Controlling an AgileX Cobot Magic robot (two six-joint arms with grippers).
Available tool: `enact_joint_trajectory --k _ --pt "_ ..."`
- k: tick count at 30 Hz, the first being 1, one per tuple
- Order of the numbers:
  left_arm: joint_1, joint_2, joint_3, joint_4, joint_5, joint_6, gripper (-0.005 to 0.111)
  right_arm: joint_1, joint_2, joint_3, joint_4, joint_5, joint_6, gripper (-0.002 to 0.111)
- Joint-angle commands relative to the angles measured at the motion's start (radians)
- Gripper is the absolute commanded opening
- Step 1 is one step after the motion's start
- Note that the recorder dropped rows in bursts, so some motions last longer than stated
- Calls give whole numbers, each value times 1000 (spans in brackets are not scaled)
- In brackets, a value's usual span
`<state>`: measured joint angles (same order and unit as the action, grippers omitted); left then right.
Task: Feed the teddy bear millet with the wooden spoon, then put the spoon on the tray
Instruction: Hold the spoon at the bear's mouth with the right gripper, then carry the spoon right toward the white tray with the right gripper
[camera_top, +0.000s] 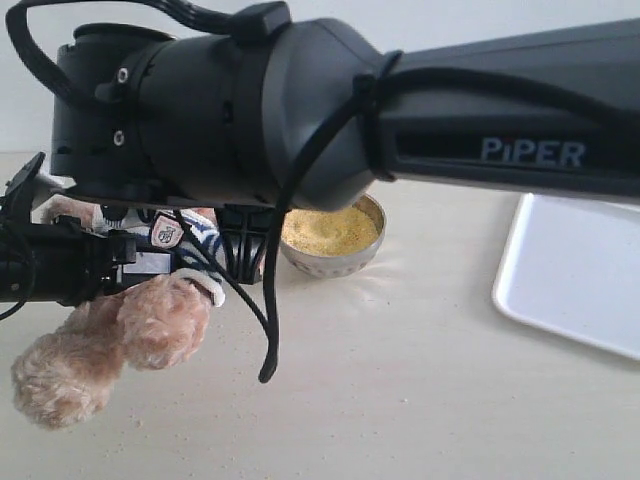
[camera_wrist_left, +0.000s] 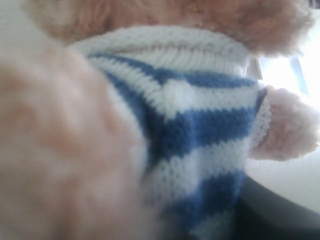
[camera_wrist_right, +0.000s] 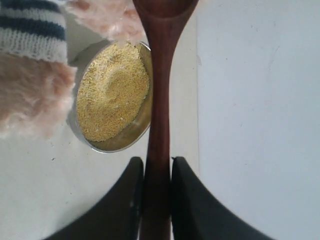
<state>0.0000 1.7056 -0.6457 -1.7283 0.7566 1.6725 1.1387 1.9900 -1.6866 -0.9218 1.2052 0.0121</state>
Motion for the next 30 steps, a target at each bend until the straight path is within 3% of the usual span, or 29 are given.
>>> enact_joint_trajectory --k 1,18,30 --pt "2 -3 -5 -15 24 7 5 -5 -26 1 -7 -19 31 0" --pt "2 -3 -5 -10 18 7 5 -53 -26 1 120 -79 25 0" --pt "2 -3 -5 -5 16 7 5 -53 -26 1 88 -88 45 0"
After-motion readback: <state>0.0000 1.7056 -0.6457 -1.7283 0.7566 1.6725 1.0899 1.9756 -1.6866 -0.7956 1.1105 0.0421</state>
